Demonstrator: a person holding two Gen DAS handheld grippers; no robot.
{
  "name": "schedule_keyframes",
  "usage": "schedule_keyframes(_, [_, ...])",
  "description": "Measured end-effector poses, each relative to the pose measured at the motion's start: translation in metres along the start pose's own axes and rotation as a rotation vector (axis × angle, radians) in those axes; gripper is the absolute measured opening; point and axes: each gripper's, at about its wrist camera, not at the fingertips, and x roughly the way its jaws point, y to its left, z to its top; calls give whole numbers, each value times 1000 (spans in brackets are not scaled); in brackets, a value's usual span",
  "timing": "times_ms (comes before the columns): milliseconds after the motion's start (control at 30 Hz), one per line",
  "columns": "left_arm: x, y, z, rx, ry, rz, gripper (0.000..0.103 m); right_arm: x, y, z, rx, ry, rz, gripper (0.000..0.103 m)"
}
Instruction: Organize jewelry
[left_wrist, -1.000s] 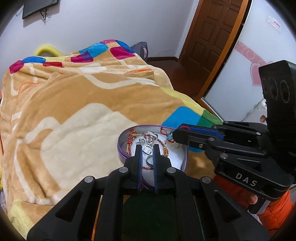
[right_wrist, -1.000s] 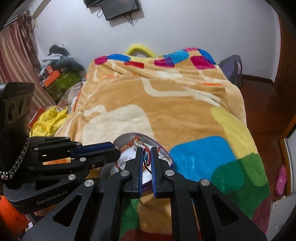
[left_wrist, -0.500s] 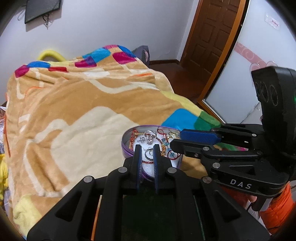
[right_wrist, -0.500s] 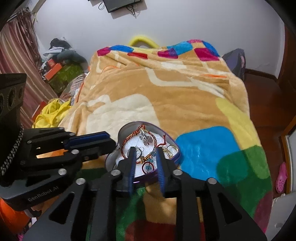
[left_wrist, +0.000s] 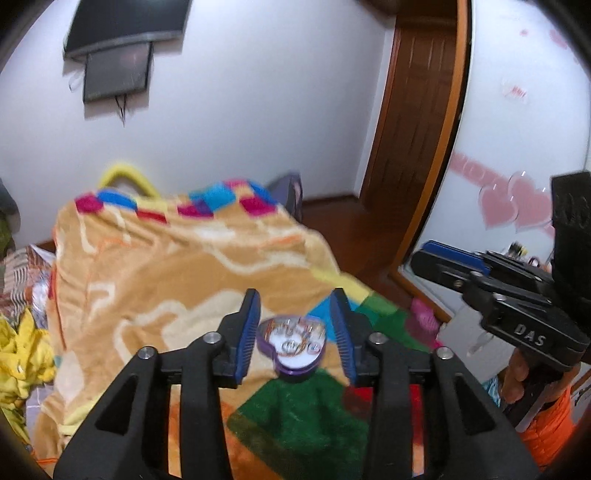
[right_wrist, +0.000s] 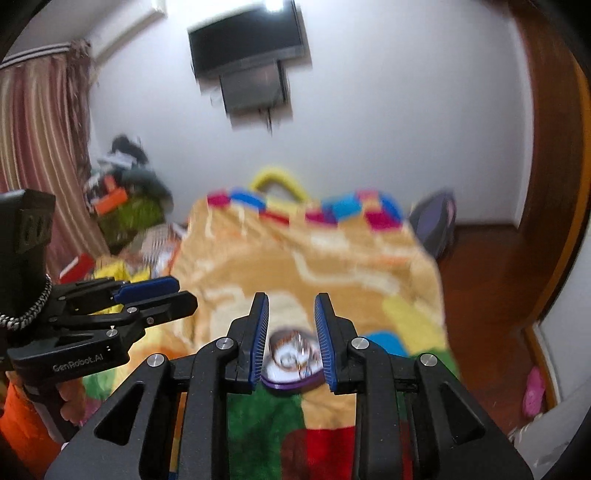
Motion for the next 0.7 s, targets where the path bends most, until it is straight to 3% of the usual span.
schedule_keyframes(100, [-48, -11, 8, 8, -114, 11, 47, -46, 15, 8, -16, -130, -13, 23])
schedule_keyframes(267, [-109, -32, 6, 49, -289, 103, 60, -101, 33, 7, -1, -290, -17, 25])
schedule_keyframes(333, [-130, -39, 2, 58, -344, 134, 63, -117, 41, 5, -4, -346, -35, 33])
schedule_keyframes(400, [-144, -44, -2, 64, -379, 150, 66, -127, 49, 3, -12, -386, -54, 52])
schedule_keyframes(433, [-150, -47, -4, 68, -394, 161, 70, -130, 52, 1, -13, -404, -61, 57])
schedule_keyframes(500, [-157, -48, -7, 69, -411, 169, 83, -135, 57, -1, -13, -432, -73, 71])
schedule_keyframes(567, [-163, -48, -11, 65, -427, 171, 98, -134, 61, -4, -22, -445, -93, 78])
schedule_keyframes(700, [-170, -50, -18, 59, -435, 196, 99, -127, 68, -6, -35, -452, -172, 92])
